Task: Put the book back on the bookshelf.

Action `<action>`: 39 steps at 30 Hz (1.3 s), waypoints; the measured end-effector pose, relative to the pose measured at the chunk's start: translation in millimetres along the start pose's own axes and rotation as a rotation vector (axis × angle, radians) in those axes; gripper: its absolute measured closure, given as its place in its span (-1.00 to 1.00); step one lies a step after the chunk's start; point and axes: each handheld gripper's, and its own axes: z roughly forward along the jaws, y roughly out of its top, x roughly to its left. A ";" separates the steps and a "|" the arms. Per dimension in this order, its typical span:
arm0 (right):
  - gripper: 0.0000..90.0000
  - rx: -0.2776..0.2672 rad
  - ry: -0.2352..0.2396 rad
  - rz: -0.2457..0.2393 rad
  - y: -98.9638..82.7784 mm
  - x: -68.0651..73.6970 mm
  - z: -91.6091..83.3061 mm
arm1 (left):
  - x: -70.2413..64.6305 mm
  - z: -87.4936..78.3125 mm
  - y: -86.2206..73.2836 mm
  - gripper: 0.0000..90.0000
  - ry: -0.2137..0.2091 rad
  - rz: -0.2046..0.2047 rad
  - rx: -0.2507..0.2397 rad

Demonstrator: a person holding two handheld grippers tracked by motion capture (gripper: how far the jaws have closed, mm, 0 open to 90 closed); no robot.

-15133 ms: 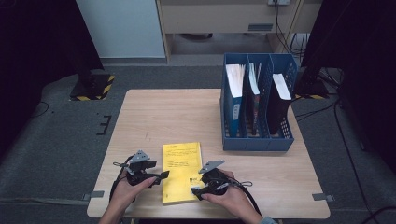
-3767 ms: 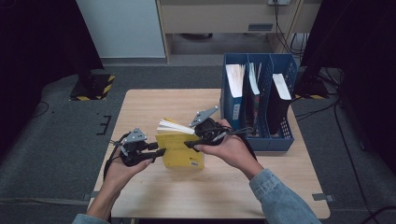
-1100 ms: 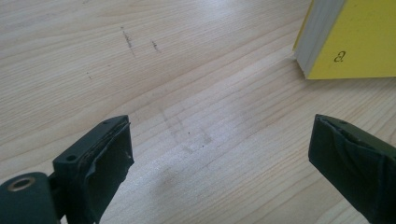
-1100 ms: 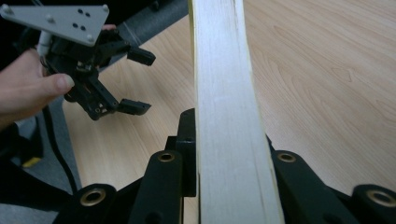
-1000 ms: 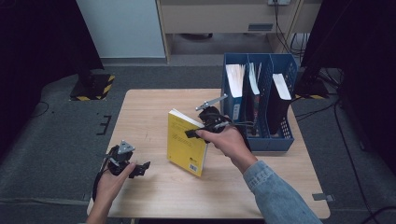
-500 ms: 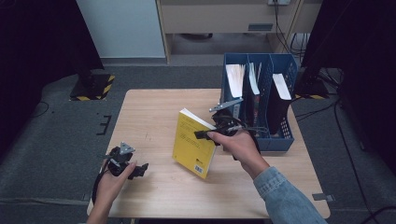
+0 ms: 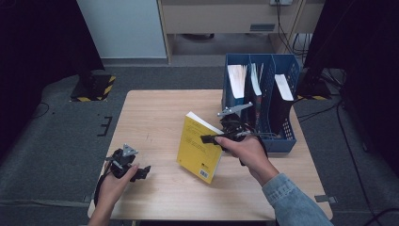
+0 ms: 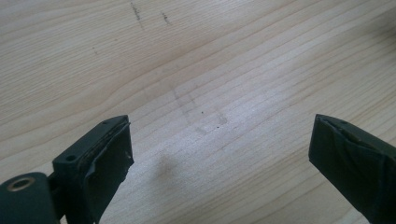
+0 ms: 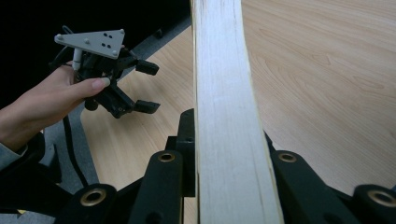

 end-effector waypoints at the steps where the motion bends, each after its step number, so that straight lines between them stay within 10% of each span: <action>1: 0.65 -0.002 0.001 0.001 -0.8 -0.1 -1.7 | -0.2 0.5 -0.1 -0.87 0.001 -0.002 0.000; 39: 0.64 -0.119 -0.060 0.130 -70.3 -37.4 -82.2 | 1.0 1.3 -1.9 -0.87 -0.015 -0.008 0.004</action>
